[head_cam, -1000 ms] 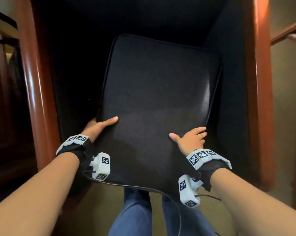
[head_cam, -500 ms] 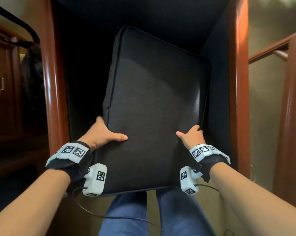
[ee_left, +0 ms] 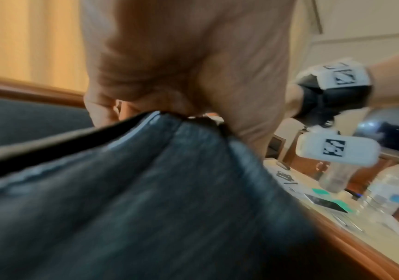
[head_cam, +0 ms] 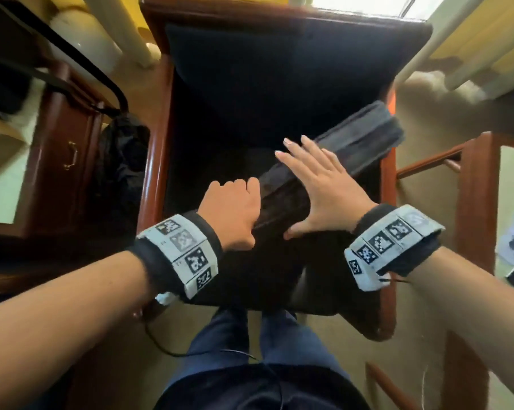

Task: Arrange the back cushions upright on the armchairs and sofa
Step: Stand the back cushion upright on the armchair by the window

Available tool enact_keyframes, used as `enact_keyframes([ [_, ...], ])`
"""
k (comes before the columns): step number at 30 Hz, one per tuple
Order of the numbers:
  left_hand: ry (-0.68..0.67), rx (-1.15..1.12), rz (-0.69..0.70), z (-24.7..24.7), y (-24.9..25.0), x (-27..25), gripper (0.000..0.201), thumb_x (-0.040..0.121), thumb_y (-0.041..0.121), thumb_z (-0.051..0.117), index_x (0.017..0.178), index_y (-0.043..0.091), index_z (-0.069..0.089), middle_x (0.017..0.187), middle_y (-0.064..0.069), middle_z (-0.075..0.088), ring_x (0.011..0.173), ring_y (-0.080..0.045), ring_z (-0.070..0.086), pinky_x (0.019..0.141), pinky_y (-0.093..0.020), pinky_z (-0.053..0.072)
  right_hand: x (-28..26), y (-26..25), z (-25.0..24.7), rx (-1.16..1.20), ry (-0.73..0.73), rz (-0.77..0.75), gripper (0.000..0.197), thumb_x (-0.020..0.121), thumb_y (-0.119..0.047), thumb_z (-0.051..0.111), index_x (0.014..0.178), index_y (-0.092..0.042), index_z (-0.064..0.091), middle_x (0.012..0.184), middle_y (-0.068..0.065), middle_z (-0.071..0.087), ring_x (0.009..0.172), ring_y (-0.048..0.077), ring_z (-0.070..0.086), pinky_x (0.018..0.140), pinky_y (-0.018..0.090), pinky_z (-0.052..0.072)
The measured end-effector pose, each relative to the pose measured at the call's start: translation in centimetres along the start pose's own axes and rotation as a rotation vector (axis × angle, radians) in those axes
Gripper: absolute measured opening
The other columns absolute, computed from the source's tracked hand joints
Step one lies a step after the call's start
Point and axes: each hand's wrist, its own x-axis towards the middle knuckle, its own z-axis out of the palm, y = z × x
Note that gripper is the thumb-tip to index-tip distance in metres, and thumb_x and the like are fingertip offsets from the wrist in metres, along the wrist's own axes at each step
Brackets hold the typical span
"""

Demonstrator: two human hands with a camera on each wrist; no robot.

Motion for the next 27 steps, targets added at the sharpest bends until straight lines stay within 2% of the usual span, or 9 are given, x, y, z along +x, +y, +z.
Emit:
enact_keyframes([
  [2, -0.004, 0.069, 0.0, 1.1, 0.1, -1.1, 0.069, 0.071, 0.038, 0.071, 0.12, 0.01, 0.031, 0.111, -0.006, 0.048, 0.097, -0.024, 0.052, 0.072, -0.034, 0.032, -0.4, -0.7, 1.6, -0.161, -0.12, 0.005, 0.136, 0.045, -0.074, 0.077, 0.154, -0.025, 0.012, 0.161, 0.001, 0.02, 0.15, 0.024, 0.011, 0.121, 0.049, 0.008],
  [4, 0.055, 0.036, -0.011, 2.3, -0.7, -1.9, 0.075, 0.069, 0.04, 0.07, 0.127, 0.011, 0.032, 0.114, -0.005, 0.046, 0.098, -0.022, 0.049, 0.072, -0.033, 0.033, -0.6, -1.1, 3.1, -0.223, -0.045, 0.042, 0.126, 0.044, -0.067, 0.082, 0.148, -0.024, 0.026, 0.143, 0.002, 0.043, 0.135, 0.027, 0.037, 0.116, 0.049, 0.019],
  [6, 0.152, -0.086, -0.018, 3.6, -2.0, -2.5, 0.09, 0.065, 0.048, 0.072, 0.139, 0.013, 0.035, 0.121, -0.005, 0.05, 0.103, -0.023, 0.052, 0.078, -0.034, 0.036, -0.1, -1.1, 3.5, -0.227, 0.064, 0.058, 0.114, 0.044, -0.057, 0.085, 0.141, -0.022, 0.037, 0.129, 0.001, 0.051, 0.12, 0.027, 0.048, 0.112, 0.048, 0.024],
  [11, 0.315, -0.312, -0.264, 6.4, -5.1, -6.5, 0.109, 0.048, 0.074, 0.072, 0.139, 0.023, 0.043, 0.126, 0.002, 0.055, 0.116, -0.022, 0.053, 0.098, -0.04, 0.036, 1.1, -1.6, 3.3, -0.214, 0.112, 0.067, 0.109, 0.037, -0.049, 0.088, 0.133, -0.02, 0.045, 0.116, 0.002, 0.054, 0.108, 0.028, 0.053, 0.107, 0.048, 0.028],
  [15, 0.3, -0.389, -0.435, 8.5, -6.7, -10.2, 0.122, 0.038, 0.073, 0.078, 0.143, 0.03, 0.036, 0.137, 0.002, 0.046, 0.127, -0.022, 0.043, 0.104, -0.042, 0.03, 0.5, -1.9, 3.6, -0.218, 0.149, 0.081, 0.098, 0.04, -0.041, 0.086, 0.129, -0.021, 0.048, 0.113, 0.001, 0.055, 0.105, 0.027, 0.053, 0.105, 0.047, 0.029],
  [17, 0.298, -0.447, -0.426, 9.2, -6.9, -11.0, 0.127, 0.036, 0.065, 0.084, 0.146, 0.03, 0.031, 0.143, 0.002, 0.04, 0.132, -0.023, 0.038, 0.106, -0.045, 0.031, 0.2, -2.1, 3.8, -0.217, 0.158, 0.087, 0.094, 0.041, -0.039, 0.085, 0.127, -0.022, 0.048, 0.112, 0.0, 0.055, 0.104, 0.026, 0.053, 0.105, 0.046, 0.031],
  [19, 0.308, -0.482, -0.396, 9.3, -7.3, -10.8, 0.128, 0.035, 0.055, 0.089, 0.146, 0.028, 0.032, 0.141, 0.001, 0.042, 0.129, -0.025, 0.041, 0.103, -0.048, 0.035, 0.1, -2.1, 3.8, -0.202, 0.15, 0.103, 0.093, 0.04, -0.038, 0.085, 0.124, -0.022, 0.049, 0.11, 0.0, 0.056, 0.103, 0.026, 0.054, 0.104, 0.046, 0.031],
  [23, 0.323, -0.495, -0.354, 7.4, -7.8, -9.8, 0.11, 0.038, 0.048, 0.086, 0.137, 0.026, 0.045, 0.117, 0.0, 0.058, 0.106, -0.027, 0.059, 0.092, -0.045, 0.046, 0.7, -2.5, 2.8, -0.145, 0.129, 0.161, 0.085, 0.041, -0.034, 0.086, 0.118, -0.024, 0.051, 0.105, -0.004, 0.055, 0.1, 0.023, 0.054, 0.101, 0.04, 0.031],
  [27, 0.438, -0.496, -0.237, 2.4, -7.2, -9.4, 0.093, 0.041, 0.043, 0.08, 0.129, 0.027, 0.053, 0.103, 0.003, 0.064, 0.094, -0.024, 0.065, 0.084, -0.043, 0.051, -0.8, -1.0, 0.4, 0.002, 0.178, 0.264, 0.086, 0.037, -0.032, 0.09, 0.116, -0.023, 0.055, 0.108, -0.006, 0.059, 0.104, 0.021, 0.054, 0.097, 0.036, 0.027],
])
